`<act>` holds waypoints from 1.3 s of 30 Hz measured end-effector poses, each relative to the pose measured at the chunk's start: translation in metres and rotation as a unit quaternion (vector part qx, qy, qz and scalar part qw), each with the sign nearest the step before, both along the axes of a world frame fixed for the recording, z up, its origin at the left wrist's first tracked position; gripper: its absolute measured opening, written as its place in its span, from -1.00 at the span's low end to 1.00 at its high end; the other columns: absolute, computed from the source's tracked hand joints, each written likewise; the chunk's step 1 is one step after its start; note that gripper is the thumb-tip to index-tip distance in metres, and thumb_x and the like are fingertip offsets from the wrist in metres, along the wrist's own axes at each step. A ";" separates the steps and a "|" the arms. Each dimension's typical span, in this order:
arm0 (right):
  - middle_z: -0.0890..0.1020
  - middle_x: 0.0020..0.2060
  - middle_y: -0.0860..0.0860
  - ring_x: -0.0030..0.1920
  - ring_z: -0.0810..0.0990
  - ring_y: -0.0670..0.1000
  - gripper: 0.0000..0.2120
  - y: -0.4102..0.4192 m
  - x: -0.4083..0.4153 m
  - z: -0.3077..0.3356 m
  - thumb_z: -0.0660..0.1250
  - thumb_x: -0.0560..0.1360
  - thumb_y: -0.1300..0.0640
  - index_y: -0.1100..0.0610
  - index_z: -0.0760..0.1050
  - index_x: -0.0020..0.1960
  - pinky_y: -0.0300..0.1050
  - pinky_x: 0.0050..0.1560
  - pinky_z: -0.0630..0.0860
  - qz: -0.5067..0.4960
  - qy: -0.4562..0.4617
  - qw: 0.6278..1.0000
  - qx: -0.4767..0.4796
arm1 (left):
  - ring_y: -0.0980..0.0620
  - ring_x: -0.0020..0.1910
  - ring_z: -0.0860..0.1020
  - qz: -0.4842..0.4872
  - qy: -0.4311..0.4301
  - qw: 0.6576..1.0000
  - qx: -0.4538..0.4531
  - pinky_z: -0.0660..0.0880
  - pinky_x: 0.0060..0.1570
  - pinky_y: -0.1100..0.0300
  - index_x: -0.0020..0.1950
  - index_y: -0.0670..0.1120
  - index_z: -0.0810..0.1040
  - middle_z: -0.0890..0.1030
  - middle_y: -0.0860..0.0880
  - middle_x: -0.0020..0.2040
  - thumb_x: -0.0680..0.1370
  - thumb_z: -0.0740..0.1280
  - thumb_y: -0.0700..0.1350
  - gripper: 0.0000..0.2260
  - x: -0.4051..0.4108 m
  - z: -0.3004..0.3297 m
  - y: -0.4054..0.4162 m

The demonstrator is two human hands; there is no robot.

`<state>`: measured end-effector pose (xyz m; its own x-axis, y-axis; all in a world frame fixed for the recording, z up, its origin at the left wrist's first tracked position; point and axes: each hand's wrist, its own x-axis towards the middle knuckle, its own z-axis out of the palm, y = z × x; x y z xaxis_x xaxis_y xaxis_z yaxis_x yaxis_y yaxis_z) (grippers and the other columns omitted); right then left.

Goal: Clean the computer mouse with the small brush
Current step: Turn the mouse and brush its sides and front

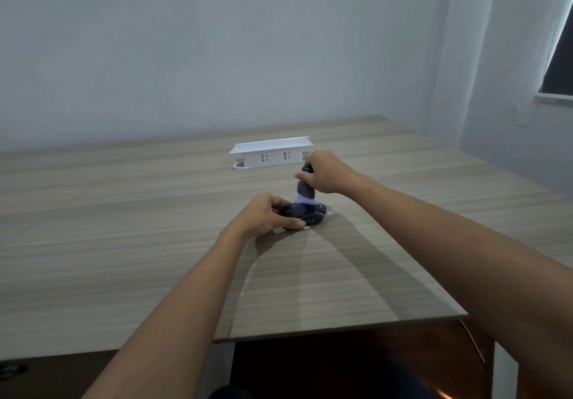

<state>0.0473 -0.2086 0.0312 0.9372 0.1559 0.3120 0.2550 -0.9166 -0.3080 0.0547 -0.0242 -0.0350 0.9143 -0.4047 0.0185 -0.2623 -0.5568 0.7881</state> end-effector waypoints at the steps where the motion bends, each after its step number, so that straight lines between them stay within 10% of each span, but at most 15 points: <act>1: 0.42 -0.44 0.06 -0.28 0.45 0.12 -0.55 -0.006 0.000 0.001 0.34 0.58 0.07 0.14 0.26 -0.40 -0.12 -0.32 0.29 -0.011 0.012 1.000 -0.015 | -0.05 0.14 0.72 0.001 0.000 1.000 0.002 0.58 0.31 -0.07 0.22 -0.08 0.72 0.78 -0.03 0.04 0.37 0.65 -0.03 -0.56 0.000 0.000 0.000; 11: 0.64 -0.28 0.22 -0.32 0.54 0.17 -0.60 0.008 0.000 0.003 0.36 0.57 0.00 0.37 0.58 -0.16 -0.05 -0.25 0.45 0.042 0.007 0.999 0.018 | 0.10 -0.07 0.70 -0.004 -0.008 1.000 0.003 0.58 0.09 0.14 0.17 -0.04 0.74 0.79 0.04 -0.04 0.34 0.66 0.02 -0.57 0.002 -0.002 0.000; 39: 0.62 -0.34 0.13 -0.54 0.55 -0.07 -0.65 -0.023 0.004 0.008 0.35 0.58 0.02 0.32 0.59 -0.18 -0.23 -0.48 0.42 0.035 0.036 0.998 -0.040 | -0.07 0.12 0.73 -0.014 -0.001 1.000 -0.004 0.59 0.25 0.02 0.15 -0.06 0.75 0.79 -0.06 0.02 0.38 0.64 -0.06 -0.65 0.001 0.000 0.000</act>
<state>0.0514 -0.2317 0.0390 0.9428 0.2425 0.2286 0.2984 -0.9197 -0.2551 0.0558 -0.0240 -0.0354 0.9023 -0.4304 0.0230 -0.2793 -0.5433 0.7917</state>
